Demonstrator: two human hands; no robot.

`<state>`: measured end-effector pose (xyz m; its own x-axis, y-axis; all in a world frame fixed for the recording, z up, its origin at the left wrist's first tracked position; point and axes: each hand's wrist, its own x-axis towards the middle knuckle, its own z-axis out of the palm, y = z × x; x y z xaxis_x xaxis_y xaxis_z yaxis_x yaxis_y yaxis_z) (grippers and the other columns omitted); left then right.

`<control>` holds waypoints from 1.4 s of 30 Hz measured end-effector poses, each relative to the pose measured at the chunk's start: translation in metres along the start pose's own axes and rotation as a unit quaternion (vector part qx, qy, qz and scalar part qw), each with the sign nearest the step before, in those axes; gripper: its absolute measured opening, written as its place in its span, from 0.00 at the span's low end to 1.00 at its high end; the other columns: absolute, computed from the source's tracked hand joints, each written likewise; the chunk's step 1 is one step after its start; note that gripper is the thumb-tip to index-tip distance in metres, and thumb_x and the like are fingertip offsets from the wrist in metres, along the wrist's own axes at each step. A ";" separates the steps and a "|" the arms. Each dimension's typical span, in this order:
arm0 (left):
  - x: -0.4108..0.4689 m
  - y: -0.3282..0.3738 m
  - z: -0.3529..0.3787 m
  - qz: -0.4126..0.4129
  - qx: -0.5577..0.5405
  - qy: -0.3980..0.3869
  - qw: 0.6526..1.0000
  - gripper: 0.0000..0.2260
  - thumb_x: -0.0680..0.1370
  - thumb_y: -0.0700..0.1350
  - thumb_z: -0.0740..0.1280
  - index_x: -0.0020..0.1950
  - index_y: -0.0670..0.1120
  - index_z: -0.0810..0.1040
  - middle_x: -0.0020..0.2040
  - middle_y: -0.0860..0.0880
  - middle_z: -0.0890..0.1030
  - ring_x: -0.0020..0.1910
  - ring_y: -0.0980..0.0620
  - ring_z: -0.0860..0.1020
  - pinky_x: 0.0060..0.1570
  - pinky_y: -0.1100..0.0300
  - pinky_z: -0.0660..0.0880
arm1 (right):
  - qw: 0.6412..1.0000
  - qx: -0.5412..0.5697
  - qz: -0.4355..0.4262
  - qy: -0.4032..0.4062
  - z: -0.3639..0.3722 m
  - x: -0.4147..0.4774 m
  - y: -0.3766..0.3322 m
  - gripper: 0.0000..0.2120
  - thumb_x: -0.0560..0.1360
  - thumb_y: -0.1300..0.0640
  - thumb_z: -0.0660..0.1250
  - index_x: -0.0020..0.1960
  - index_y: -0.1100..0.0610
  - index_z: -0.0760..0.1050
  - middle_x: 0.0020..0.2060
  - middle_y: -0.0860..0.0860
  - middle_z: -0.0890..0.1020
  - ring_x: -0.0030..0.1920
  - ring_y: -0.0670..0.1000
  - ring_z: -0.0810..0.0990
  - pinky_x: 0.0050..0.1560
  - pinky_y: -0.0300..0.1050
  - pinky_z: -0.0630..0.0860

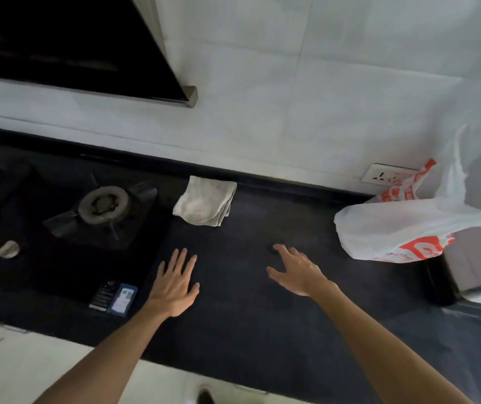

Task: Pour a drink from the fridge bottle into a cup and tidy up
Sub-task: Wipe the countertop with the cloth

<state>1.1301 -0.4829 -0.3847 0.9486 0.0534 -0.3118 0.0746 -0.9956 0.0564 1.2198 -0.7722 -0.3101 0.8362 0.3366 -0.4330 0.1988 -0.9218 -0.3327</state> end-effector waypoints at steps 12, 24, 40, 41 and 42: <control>0.011 -0.025 0.041 -0.007 -0.049 0.066 0.997 0.32 0.77 0.57 0.50 0.82 0.54 0.50 0.82 0.51 0.48 0.81 0.47 0.47 0.78 0.42 0.50 | 0.996 -0.022 -0.052 0.064 0.040 0.065 -0.039 0.29 0.78 0.42 0.59 0.76 0.51 0.59 0.68 0.52 0.70 0.69 0.57 0.66 0.68 0.59 0.64; 0.015 -0.027 0.041 -0.002 -0.081 0.075 0.994 0.33 0.77 0.56 0.58 0.81 0.54 0.55 0.82 0.52 0.49 0.81 0.49 0.44 0.78 0.44 0.49 | 0.971 -0.032 -0.211 0.107 0.022 0.245 -0.164 0.25 0.82 0.52 0.57 0.76 0.61 0.61 0.72 0.58 0.69 0.74 0.57 0.63 0.68 0.54 0.68; 0.016 -0.031 0.044 -0.010 -0.083 0.079 0.993 0.33 0.76 0.55 0.58 0.81 0.55 0.55 0.82 0.53 0.49 0.81 0.51 0.45 0.78 0.44 0.50 | 0.977 -0.126 -0.123 0.123 0.064 0.249 -0.107 0.36 0.79 0.36 0.42 0.81 0.54 0.43 0.80 0.58 0.44 0.79 0.61 0.40 0.76 0.67 0.40; 0.016 -0.031 0.044 -0.009 -0.081 0.079 0.994 0.33 0.76 0.55 0.58 0.81 0.55 0.55 0.82 0.53 0.49 0.81 0.50 0.46 0.78 0.43 0.50 | 0.977 -0.131 -0.116 0.121 0.061 0.239 -0.087 0.36 0.78 0.35 0.42 0.81 0.53 0.43 0.80 0.57 0.44 0.79 0.60 0.40 0.76 0.66 0.40; 0.016 -0.031 0.045 -0.011 -0.079 0.077 0.994 0.33 0.76 0.56 0.57 0.81 0.55 0.55 0.82 0.52 0.49 0.81 0.50 0.46 0.78 0.43 0.51 | 0.978 -0.134 -0.109 0.120 0.057 0.228 -0.066 0.36 0.78 0.35 0.41 0.81 0.52 0.43 0.80 0.55 0.44 0.79 0.59 0.40 0.76 0.65 0.40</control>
<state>1.1294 -0.4548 -0.4337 0.9813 0.0976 -0.1657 0.1308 -0.9704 0.2030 1.3685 -0.6232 -0.4347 0.8485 0.5055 -0.1566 0.4855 -0.8613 -0.1501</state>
